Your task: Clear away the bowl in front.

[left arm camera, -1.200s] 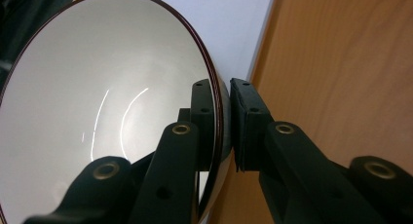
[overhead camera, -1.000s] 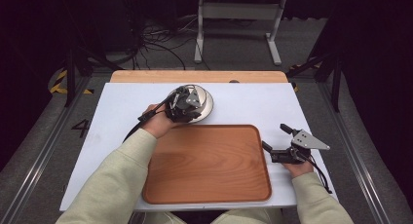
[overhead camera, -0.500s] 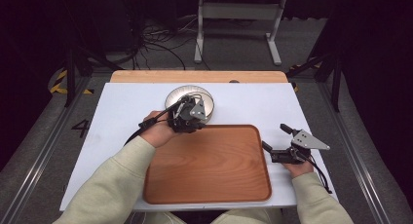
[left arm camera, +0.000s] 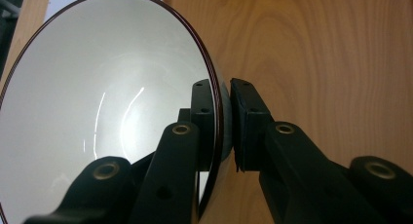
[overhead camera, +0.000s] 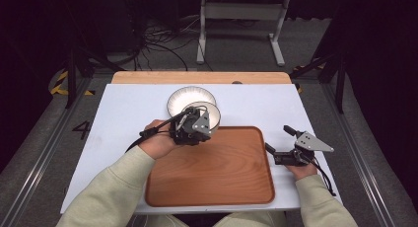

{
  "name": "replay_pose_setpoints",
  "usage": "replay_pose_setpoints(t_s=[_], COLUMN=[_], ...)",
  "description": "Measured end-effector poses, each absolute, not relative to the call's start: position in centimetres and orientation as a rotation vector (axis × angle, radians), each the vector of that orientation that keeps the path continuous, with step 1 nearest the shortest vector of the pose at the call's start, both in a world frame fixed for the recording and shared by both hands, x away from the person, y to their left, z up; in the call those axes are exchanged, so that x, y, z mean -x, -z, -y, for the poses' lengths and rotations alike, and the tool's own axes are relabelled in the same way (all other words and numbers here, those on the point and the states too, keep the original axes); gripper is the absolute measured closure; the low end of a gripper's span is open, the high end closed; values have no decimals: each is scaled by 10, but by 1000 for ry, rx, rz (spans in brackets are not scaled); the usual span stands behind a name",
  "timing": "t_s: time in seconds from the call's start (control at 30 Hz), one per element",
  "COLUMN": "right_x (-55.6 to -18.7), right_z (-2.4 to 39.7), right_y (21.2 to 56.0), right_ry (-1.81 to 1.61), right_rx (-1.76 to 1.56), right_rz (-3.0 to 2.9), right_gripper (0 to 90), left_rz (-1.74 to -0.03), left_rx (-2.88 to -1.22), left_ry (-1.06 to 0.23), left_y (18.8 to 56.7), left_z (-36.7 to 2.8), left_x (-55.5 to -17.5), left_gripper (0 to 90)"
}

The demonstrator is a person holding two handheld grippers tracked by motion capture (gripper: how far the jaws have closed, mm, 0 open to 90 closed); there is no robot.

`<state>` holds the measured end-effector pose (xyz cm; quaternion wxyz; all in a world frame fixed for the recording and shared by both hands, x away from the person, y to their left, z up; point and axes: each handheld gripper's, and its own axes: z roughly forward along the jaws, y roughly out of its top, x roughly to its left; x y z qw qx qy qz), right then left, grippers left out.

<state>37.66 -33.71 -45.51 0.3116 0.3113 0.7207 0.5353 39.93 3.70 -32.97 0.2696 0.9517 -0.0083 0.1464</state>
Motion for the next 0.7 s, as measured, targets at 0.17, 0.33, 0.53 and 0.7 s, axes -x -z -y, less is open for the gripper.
replay_pose_setpoints(t_s=[0.17,0.33,0.53,0.7], right_x=[-377,-377,-377,-377], right_z=[337,337,337,337], right_y=[455,455,455,455], right_ry=[-1412,-1414,-1414,-1415], right_rx=[-822,-820,-819,-818], right_rz=[-1903,-1903,-1904,-1904], right_gripper=[23,23,23,23], left_rz=[40,43,49,70], left_rx=[-2565,-2570,-2553,-2549], left_ry=[-380,-363,-346,-336], left_y=[331,336,342,346], left_z=[-36,-33,-33,-31], left_x=[-394,-390,-384,-377], left_gripper=[818,818,817,817])
